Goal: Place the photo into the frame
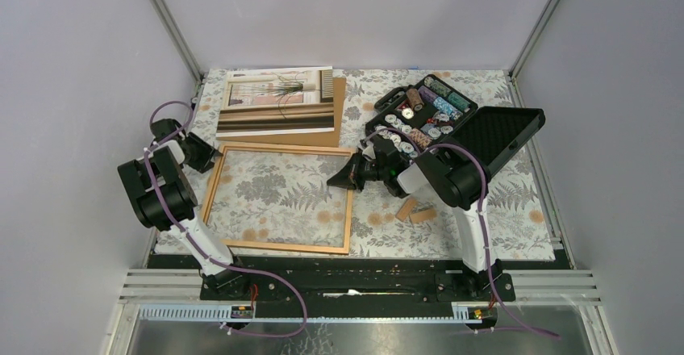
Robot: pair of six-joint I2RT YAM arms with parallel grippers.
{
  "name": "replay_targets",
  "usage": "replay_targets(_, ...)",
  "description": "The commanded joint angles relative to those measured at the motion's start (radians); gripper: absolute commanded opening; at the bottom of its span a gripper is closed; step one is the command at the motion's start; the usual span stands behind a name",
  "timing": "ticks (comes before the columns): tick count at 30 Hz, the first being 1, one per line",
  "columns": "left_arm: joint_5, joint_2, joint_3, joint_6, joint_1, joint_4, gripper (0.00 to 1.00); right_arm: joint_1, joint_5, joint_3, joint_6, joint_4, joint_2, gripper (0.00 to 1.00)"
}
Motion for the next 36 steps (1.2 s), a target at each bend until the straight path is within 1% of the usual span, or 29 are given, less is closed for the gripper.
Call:
replay_targets(1, 0.026, -0.042, -0.037, -0.058, 0.006, -0.024, 0.46, 0.030, -0.029, -0.008, 0.106, 0.072, -0.042, 0.00)
replay_targets(7, 0.062, -0.055, -0.060, -0.083, 0.012, 0.007, 0.54, 0.032, -0.008, -0.007, 0.120, 0.039, -0.074, 0.00)
replay_targets(14, 0.102, -0.041, -0.073, -0.108, 0.023, 0.035, 0.63, 0.032, 0.005, -0.022, 0.223, 0.081, -0.089, 0.00)
replay_targets(17, 0.114, -0.032, -0.073, -0.112, 0.027, 0.040, 0.64, 0.039, 0.001, -0.017, 0.282, 0.116, -0.080, 0.00)
replay_targets(24, 0.128, -0.025, -0.072, -0.117, 0.034, 0.044, 0.66, 0.055, 0.026, -0.023, 0.314, 0.124, -0.111, 0.00)
replay_targets(27, 0.136, -0.020, -0.072, -0.122, 0.035, 0.048, 0.68, 0.055, 0.032, -0.027, 0.329, 0.133, -0.119, 0.00)
replay_targets(36, 0.166, -0.020, -0.076, -0.132, 0.037, 0.061, 0.70, 0.056, 0.035, -0.041, 0.394, 0.219, -0.124, 0.00)
